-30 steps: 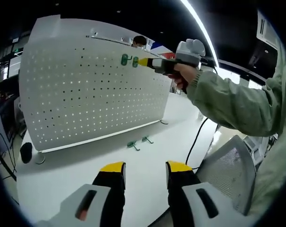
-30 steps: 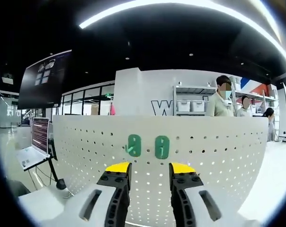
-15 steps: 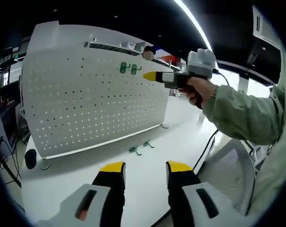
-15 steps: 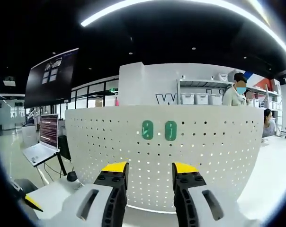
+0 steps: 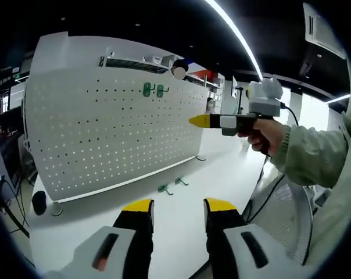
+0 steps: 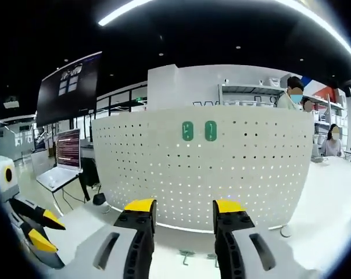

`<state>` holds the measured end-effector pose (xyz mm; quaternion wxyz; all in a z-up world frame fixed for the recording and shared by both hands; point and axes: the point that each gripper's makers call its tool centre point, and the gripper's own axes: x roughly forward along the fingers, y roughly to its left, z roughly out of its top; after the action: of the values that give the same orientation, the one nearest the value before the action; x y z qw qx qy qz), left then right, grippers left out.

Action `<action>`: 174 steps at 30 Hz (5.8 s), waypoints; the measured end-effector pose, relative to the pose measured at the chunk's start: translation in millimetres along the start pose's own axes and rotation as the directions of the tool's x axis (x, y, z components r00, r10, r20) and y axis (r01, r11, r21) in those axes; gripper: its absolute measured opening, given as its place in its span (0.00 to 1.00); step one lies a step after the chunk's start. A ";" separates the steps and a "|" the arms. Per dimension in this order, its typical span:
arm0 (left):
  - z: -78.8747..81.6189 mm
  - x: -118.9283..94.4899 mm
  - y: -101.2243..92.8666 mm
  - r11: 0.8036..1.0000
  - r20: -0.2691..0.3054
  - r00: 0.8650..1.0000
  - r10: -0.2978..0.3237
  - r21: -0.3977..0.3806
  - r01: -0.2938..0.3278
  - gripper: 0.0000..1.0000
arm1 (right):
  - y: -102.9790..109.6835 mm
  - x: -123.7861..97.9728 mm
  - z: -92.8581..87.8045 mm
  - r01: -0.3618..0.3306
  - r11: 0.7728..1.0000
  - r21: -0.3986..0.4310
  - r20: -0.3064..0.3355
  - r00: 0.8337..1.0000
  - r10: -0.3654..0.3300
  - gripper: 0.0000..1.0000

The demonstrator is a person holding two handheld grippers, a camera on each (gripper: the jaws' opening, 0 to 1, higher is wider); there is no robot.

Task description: Insert the hook assembly into the mounting plate slot until the hook locks in place.

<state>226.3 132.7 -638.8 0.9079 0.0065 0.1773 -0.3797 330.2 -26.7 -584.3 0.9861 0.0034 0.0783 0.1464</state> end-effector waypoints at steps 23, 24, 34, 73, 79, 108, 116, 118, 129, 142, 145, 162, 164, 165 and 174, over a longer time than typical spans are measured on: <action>-6.4 -3.7 4.7 1.000 -0.008 1.000 0.001 0.009 -0.001 0.36 | 53.6 -54.0 -63.0 -0.099 0.994 0.042 -0.141 0.985 0.104 0.40; -6.6 -3.3 4.7 1.000 -0.009 1.000 0.000 0.009 0.000 0.36 | 54.1 -56.1 -65.9 -0.101 0.994 0.049 -0.149 0.983 0.107 0.41; -18.8 6.5 3.3 1.000 -0.045 0.999 -0.011 0.005 0.011 0.36 | 55.8 -67.6 -89.0 -0.112 0.991 0.072 -0.207 0.970 0.125 0.41; -13.0 127.9 2.9 0.904 -0.240 0.948 -0.207 0.324 0.279 0.37 | 52.1 -94.3 -94.3 -0.055 0.984 0.167 -0.208 0.974 0.090 0.40; -24.2 152.4 12.5 0.888 -0.284 0.938 -0.200 0.352 0.296 0.37 | 45.8 -98.8 -85.6 -0.032 0.985 0.170 -0.196 0.978 0.066 0.40; -61.5 240.0 54.2 0.834 -0.430 0.878 -0.208 0.391 0.389 0.35 | 35.9 -102.7 -73.1 0.039 0.982 0.186 -0.188 0.982 -0.004 0.40; -70.5 249.9 54.8 0.826 -0.455 0.863 -0.220 0.383 0.413 0.33 | 32.9 -99.5 -75.0 0.055 0.978 0.202 -0.195 0.981 -0.015 0.39; -72.5 252.0 55.1 0.826 -0.459 0.860 -0.222 0.380 0.416 0.32 | 31.9 -99.2 -75.3 0.061 0.977 0.204 -0.196 0.980 -0.020 0.39; -86.0 264.2 55.2 0.824 -0.484 0.845 -0.226 0.368 0.431 0.30 | 26.0 -99.5 -79.1 0.089 0.970 0.225 -0.203 0.978 -0.043 0.38; -90.7 276.8 53.8 0.839 -0.487 0.838 -0.246 0.326 0.436 0.27 | 21.0 -101.0 -78.0 0.107 0.967 0.230 -0.202 0.977 -0.060 0.38; -91.1 278.4 52.4 0.841 -0.487 0.835 -0.256 0.314 0.440 0.24 | 20.5 -101.2 -77.8 0.109 0.967 0.231 -0.202 0.977 -0.061 0.38; -91.9 281.9 43.4 0.840 -0.471 0.838 -0.275 0.306 0.448 0.05 | 18.5 -103.5 -77.2 0.117 0.965 0.235 -0.201 0.977 -0.070 0.38; -91.5 282.3 43.9 0.847 -0.470 0.840 -0.273 0.296 0.441 0.05 | 19.0 -103.1 -76.5 0.116 0.965 0.236 -0.199 0.978 -0.069 0.38; -91.4 282.5 44.1 0.854 -0.469 0.840 -0.273 0.284 0.436 0.04 | 19.3 -102.8 -76.1 0.114 0.965 0.235 -0.197 0.978 -0.068 0.38; -90.9 275.7 50.2 0.895 -0.459 0.856 -0.238 0.238 0.377 0.03 | 21.7 -101.9 -71.4 0.105 0.967 0.232 -0.186 0.981 -0.062 0.37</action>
<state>411.1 -7.8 -820.3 0.7617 0.2058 0.3022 -0.5350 216.6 -36.5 -638.5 0.9728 0.1063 0.1830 0.0938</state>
